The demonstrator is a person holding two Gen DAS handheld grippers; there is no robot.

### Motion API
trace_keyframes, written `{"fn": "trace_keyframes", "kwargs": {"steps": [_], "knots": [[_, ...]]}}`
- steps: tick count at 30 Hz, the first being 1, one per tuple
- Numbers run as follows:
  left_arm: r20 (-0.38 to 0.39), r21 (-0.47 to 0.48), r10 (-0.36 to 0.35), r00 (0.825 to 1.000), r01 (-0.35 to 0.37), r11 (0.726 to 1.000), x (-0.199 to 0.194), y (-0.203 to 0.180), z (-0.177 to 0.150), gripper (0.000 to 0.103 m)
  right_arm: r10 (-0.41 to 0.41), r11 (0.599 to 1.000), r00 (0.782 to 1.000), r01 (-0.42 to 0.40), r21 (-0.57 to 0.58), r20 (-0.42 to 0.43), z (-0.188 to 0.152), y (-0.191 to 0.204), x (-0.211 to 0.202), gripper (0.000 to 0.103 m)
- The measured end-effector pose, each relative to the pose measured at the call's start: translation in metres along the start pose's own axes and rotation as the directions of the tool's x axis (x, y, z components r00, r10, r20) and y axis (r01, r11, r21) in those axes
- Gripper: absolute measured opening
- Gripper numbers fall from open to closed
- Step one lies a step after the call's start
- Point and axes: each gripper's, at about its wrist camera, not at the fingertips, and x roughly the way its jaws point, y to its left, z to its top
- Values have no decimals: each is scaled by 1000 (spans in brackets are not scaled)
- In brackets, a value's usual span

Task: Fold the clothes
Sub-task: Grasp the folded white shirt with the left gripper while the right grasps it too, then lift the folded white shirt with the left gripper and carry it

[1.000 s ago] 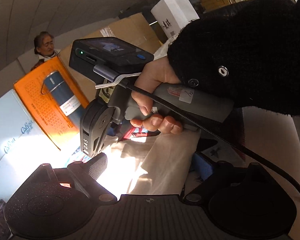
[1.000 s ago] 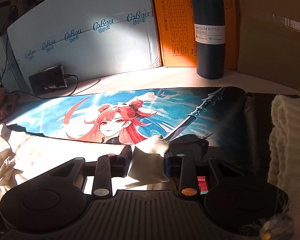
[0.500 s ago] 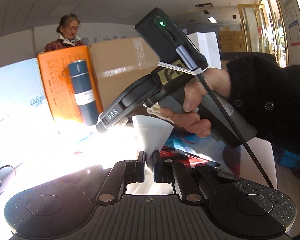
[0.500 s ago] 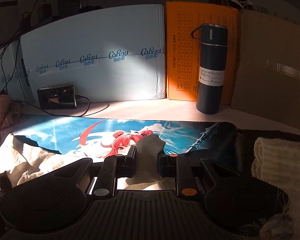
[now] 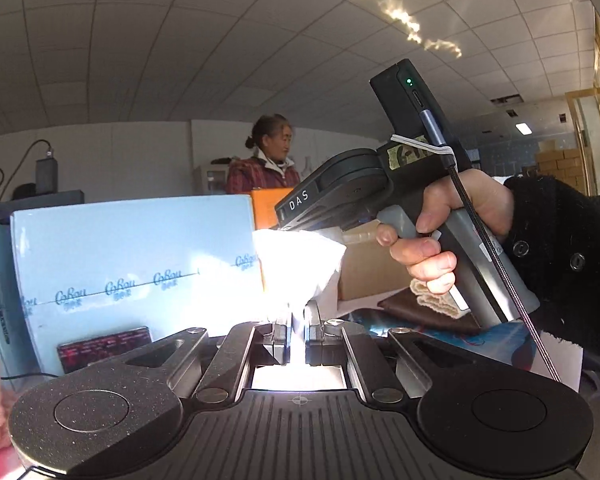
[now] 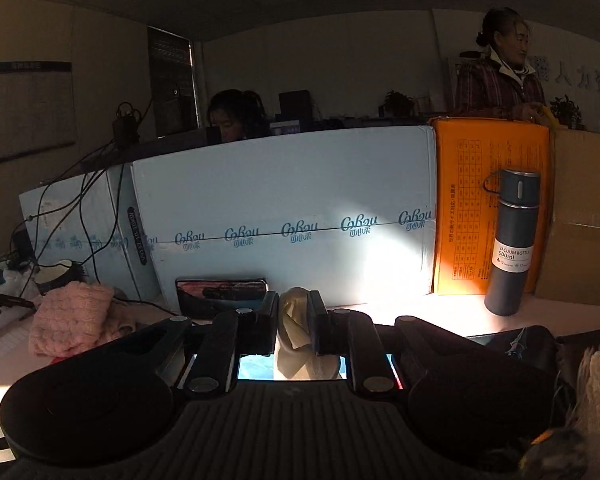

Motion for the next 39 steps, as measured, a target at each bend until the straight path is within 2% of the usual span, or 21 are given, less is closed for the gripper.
{"fn": "trace_keyframes", "kwargs": {"steps": [5, 7, 10, 13, 15, 17, 18, 19, 21, 22, 24, 26, 27, 29, 32, 33, 34, 35, 36, 38, 39], "knots": [[-6, -85, 122, 993, -122, 989, -41, 29, -13, 4, 141, 990, 990, -141, 9, 27, -2, 59, 40, 7], [-21, -116, 191, 981, -192, 975, -58, 41, -23, 4, 206, 978, 979, -206, 23, 8, -9, 82, 62, 5], [-90, -187, 246, 965, -259, 948, -82, 56, -44, 4, 268, 963, 962, -266, 37, -56, -26, 116, 97, 5], [-198, -271, 259, 945, -307, 912, -95, 66, -69, 4, 286, 958, 945, -285, 32, -157, -45, 143, 132, 5], [-251, -335, 233, 940, -310, 890, -104, 72, -86, 5, 291, 956, 930, -291, 31, -223, -59, 155, 151, 5], [-275, -382, 193, 942, -291, 877, -111, 74, -98, 5, 312, 949, 913, -310, 50, -261, -66, 156, 158, 7], [-278, -401, 176, 944, -281, 872, -114, 76, -103, 6, 318, 948, 909, -315, 55, -269, -67, 154, 159, 10], [-278, -418, 165, 946, -274, 866, -117, 78, -106, 6, 318, 948, 911, -314, 56, -264, -65, 149, 158, 28], [-265, -475, 145, 953, -260, 841, -121, 87, -109, 16, 323, 944, 905, -329, 24, -278, -62, 141, 160, 57], [-255, -506, 137, 957, -252, 825, -123, 92, -110, 21, 325, 941, 900, -340, 2, -291, -61, 137, 162, 59], [-220, -573, 126, 967, -232, 786, -128, 103, -110, 56, 330, 932, 890, -360, -42, -315, -58, 130, 165, 65], [-177, -634, 92, 980, -185, 751, -127, 114, -109, 70, 340, 919, 872, -388, -74, -352, -57, 123, 171, 68], [-170, -659, 74, 983, -170, 733, -125, 119, -109, 71, 352, 910, 853, -408, -73, -385, -59, 122, 177, 68], [-161, -702, 43, 986, -144, 697, -120, 127, -110, 71, 349, 902, 830, -424, -85, -435, -65, 125, 188, 68], [-170, -746, 18, 985, -141, 651, -112, 137, -111, 71, 352, 895, 819, -437, -94, -453, -70, 127, 193, 67], [-182, -748, 21, 983, -152, 646, -109, 139, -112, 69, 354, 892, 817, -441, -96, -456, -71, 128, 194, 66], [-196, -747, 29, 980, -169, 643, -107, 142, -112, 68, 356, 890, 814, -445, -98, -458, -72, 128, 195, 59], [-205, -744, 35, 978, -179, 643, -105, 144, -113, 61, 358, 888, 812, -448, -100, -461, -73, 128, 196, 46], [-211, -739, 36, 977, -183, 648, -104, 144, -115, 39, 360, 886, 809, -452, -101, -464, -74, 129, 198, 41], [-206, -732, 32, 978, -176, 658, -104, 144, -118, 21, 364, 882, 805, -460, -105, -469, -76, 130, 200, 25], [-200, -730, 31, 979, -170, 662, -104, 145, -120, 14, 368, 881, 806, -461, -103, -463, -76, 129, 200, 21]]}}
